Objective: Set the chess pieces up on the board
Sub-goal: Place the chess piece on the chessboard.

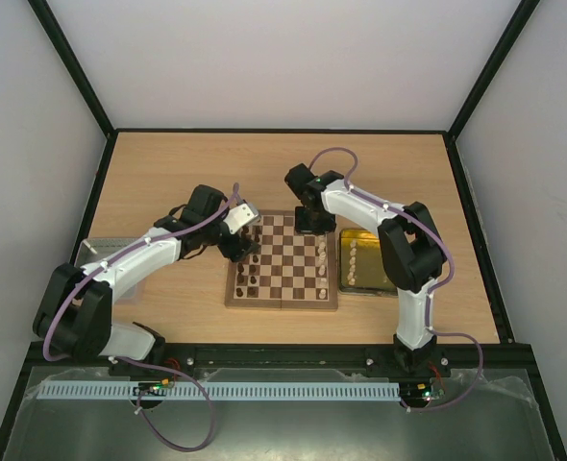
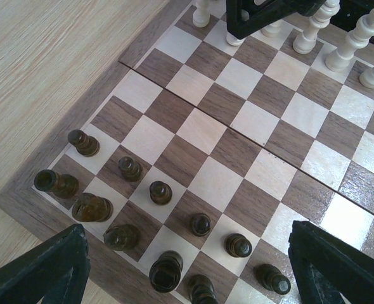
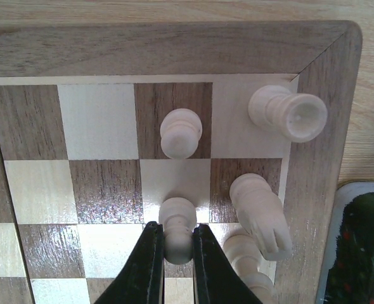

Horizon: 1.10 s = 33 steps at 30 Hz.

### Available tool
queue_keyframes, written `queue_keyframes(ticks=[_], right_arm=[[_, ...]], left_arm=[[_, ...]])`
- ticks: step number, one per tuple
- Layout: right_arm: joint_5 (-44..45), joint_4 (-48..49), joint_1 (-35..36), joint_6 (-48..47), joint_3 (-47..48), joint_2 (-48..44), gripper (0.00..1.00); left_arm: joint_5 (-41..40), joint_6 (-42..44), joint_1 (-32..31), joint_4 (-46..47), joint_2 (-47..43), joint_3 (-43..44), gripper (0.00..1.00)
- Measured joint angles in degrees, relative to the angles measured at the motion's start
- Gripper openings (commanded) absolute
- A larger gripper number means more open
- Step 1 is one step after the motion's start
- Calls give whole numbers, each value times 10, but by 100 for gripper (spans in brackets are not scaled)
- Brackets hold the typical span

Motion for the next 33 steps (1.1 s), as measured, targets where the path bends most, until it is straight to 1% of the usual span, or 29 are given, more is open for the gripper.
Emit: queue_keyframes(ticks=[20, 27, 33], right_arm=[[0, 1, -6, 0, 12, 12, 3], [-2, 1, -6, -2, 12, 12, 13], [-7, 0, -6, -2, 12, 12, 17]], left_arm=[[7, 3, 0, -1, 0, 0, 88], [9, 4, 0, -4, 2, 0, 89], [11, 4, 0, -6, 4, 0, 89]])
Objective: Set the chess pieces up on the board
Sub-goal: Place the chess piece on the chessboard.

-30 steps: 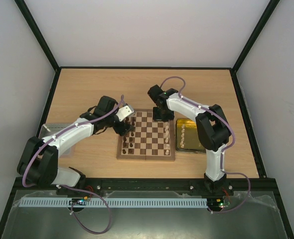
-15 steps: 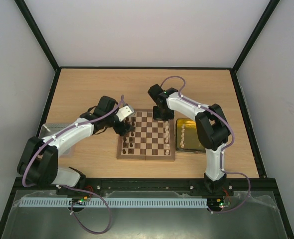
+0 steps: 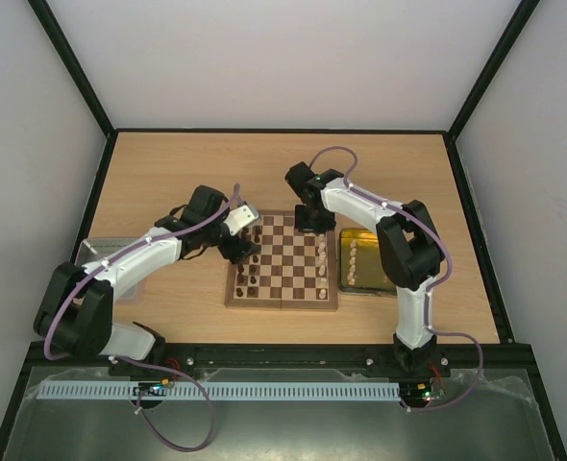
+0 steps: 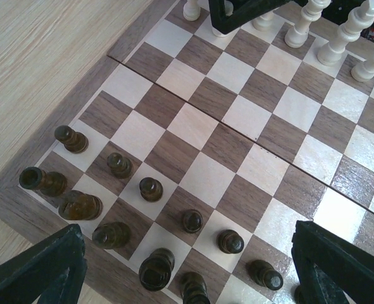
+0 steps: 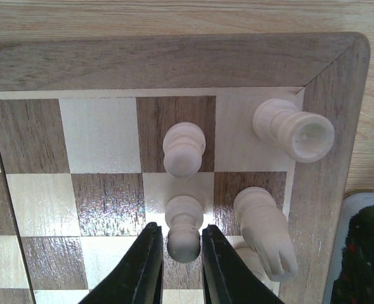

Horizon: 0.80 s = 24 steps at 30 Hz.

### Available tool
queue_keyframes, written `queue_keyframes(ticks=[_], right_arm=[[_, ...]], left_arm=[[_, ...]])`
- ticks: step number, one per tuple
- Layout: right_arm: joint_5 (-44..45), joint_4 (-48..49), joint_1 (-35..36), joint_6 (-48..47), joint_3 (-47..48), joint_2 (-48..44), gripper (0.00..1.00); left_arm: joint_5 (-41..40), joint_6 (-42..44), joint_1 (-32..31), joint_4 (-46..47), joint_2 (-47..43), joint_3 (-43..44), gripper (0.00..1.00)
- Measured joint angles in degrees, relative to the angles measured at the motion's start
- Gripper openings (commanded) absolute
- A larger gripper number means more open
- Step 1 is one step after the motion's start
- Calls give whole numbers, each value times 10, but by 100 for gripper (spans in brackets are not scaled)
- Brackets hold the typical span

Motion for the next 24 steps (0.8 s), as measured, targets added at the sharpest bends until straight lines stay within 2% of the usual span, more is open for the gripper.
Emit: queue_keyframes(ticks=[8, 24], right_arm=[[-3, 0, 0, 0, 0, 0, 18], [-2, -3, 0, 2, 7, -46, 18]], left_arm=[[18, 9, 0, -9, 0, 0, 91], [137, 28, 35, -31, -42, -2, 92]])
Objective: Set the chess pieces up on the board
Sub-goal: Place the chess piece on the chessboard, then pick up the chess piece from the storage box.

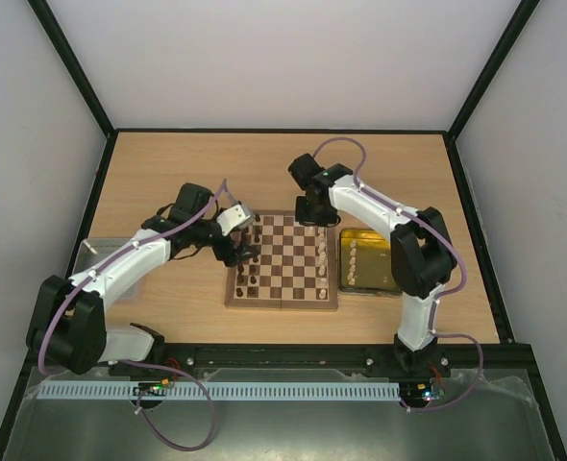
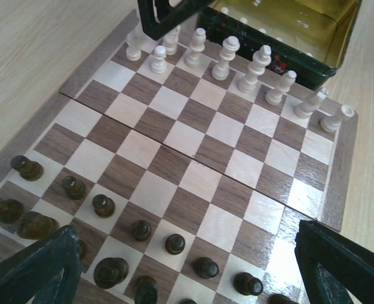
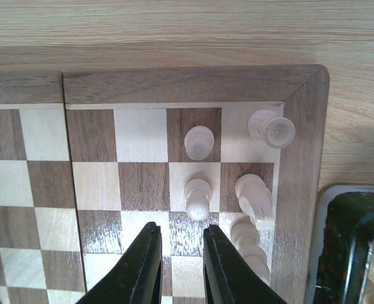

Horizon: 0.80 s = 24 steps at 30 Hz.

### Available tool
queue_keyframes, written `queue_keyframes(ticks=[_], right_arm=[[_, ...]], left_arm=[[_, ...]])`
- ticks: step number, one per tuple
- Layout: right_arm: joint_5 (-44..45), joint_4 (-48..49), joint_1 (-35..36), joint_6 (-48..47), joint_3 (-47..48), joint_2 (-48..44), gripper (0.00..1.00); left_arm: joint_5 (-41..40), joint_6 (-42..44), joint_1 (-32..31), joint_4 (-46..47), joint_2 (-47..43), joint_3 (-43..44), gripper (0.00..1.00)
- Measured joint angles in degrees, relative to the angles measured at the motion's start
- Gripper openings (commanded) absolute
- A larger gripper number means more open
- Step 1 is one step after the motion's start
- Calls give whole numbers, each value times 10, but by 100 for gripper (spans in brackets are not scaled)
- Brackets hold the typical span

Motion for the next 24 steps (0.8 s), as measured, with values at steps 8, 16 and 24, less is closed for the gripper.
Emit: queue_keyframes(ticks=[8, 16, 24], right_arm=[[27, -9, -5, 3, -10, -62, 18], [28, 3, -87, 17, -148, -159, 18], [25, 13, -111, 24, -206, -165, 18]], left_arm=[[50, 24, 0, -40, 0, 2, 91], [38, 24, -33, -50, 2, 16, 91], [-107, -3, -90, -17, 20, 16, 90]])
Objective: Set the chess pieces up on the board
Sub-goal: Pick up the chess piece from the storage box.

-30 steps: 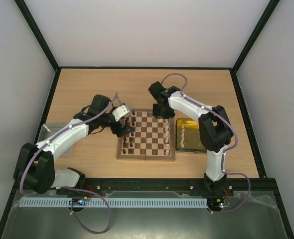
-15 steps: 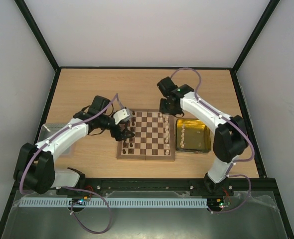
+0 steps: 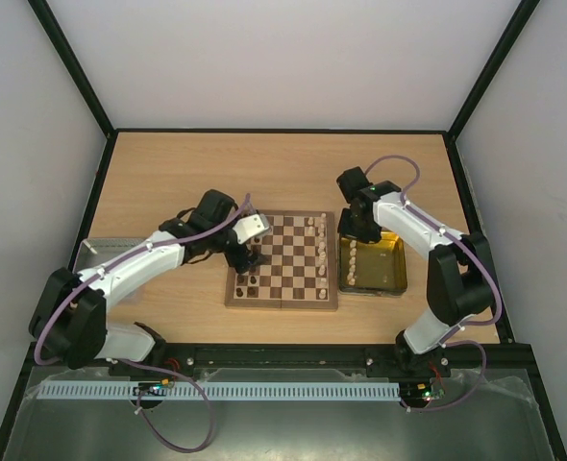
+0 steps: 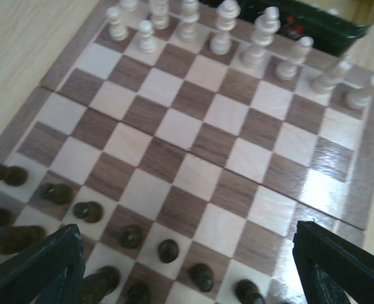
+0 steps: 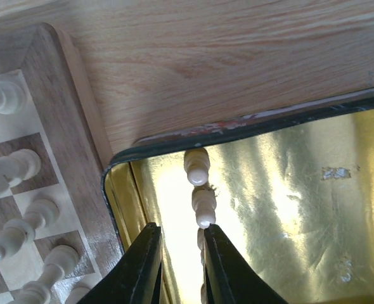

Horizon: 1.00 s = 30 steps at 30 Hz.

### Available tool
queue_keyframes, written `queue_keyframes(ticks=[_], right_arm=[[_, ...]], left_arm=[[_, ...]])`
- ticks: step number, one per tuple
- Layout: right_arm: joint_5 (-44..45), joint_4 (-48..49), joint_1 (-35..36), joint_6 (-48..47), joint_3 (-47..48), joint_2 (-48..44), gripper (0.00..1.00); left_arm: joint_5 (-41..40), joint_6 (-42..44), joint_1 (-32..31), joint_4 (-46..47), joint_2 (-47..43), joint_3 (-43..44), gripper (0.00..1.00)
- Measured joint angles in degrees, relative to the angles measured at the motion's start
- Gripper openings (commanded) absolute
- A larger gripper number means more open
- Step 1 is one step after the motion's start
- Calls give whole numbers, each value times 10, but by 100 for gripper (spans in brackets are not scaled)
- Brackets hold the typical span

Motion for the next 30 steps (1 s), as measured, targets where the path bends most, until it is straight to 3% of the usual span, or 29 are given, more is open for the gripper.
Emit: queue_keyframes(ticks=[9, 17, 30], right_arm=[[-1, 24, -2, 0, 0, 10, 18], [4, 41, -7, 5, -7, 11, 19], [46, 57, -8, 4, -23, 1, 19]], left_arm=[[-78, 12, 3, -2, 7, 14, 92], [-12, 34, 31, -54, 63, 119, 92], [30, 12, 12, -75, 123, 181, 92]])
